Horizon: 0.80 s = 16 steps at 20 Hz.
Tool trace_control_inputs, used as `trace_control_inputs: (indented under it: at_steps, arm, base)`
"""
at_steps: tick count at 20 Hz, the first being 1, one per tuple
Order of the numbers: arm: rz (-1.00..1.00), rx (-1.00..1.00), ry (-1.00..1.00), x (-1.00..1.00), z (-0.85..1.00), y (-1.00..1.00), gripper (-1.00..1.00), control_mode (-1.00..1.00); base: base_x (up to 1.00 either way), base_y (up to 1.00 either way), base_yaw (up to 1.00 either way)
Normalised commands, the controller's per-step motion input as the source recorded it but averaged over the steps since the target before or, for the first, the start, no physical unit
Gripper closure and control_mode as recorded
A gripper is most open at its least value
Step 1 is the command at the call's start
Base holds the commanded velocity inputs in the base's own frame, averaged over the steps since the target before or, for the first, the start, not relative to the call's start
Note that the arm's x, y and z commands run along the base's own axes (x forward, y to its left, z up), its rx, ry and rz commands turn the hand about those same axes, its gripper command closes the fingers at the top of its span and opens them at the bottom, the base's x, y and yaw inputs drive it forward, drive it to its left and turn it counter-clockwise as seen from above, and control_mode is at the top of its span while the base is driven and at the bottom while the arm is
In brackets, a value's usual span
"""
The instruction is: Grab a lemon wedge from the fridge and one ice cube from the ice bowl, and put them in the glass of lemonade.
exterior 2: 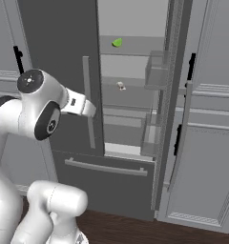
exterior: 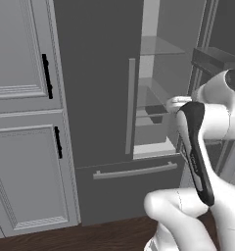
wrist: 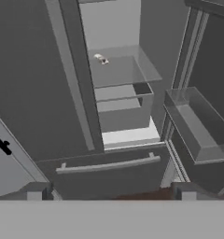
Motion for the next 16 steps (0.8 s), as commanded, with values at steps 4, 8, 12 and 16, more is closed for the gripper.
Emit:
trace_control_inputs:
  at_steps: [4, 8, 12, 16]
  arm:
    - [0.0, -0.15, 0.02, 0.11, -0.06, 0.92, -1.0, -1.0]
    - [-0.02, -0.06, 0.0, 0.73, -0.24, 0.72, -1.0, -1.0]
    - [-0.02, 0.0, 0.0, 1.0, -0.21, 0.37, -1.0, -1.0]
    - [0.0, 0.0, 0.02, 1.0, -0.03, 0.02, -1.0, -1.0]
  base:
    - [0.0, 0.0, 0.0]
    - [0.0, 0.0, 0.0]
    - [0.0, 0.0, 0.0]
    - [0.0, 0.0, 0.0]
